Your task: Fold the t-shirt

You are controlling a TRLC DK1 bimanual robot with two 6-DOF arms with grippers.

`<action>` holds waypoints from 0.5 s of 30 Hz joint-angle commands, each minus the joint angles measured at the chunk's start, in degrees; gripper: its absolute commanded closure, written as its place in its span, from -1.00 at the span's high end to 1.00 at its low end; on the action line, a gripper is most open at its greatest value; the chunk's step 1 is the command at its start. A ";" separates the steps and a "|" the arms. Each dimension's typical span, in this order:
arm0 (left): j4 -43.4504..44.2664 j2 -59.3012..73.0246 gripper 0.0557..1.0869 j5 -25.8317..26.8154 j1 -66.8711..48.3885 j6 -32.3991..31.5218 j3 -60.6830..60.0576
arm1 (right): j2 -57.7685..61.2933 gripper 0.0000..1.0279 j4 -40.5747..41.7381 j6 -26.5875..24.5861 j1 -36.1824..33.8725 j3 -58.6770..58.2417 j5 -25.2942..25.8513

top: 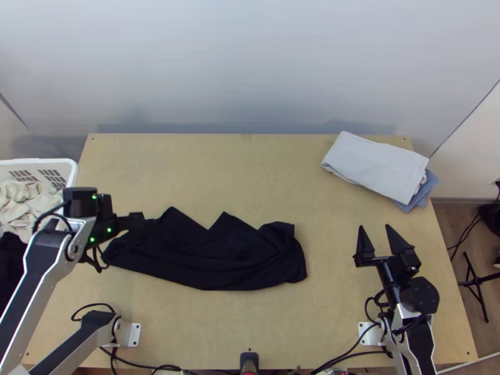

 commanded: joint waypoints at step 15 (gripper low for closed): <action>10.71 2.06 0.92 0.23 -3.33 -2.26 -11.49 | 52.83 0.93 -27.40 8.45 23.47 44.13 -4.13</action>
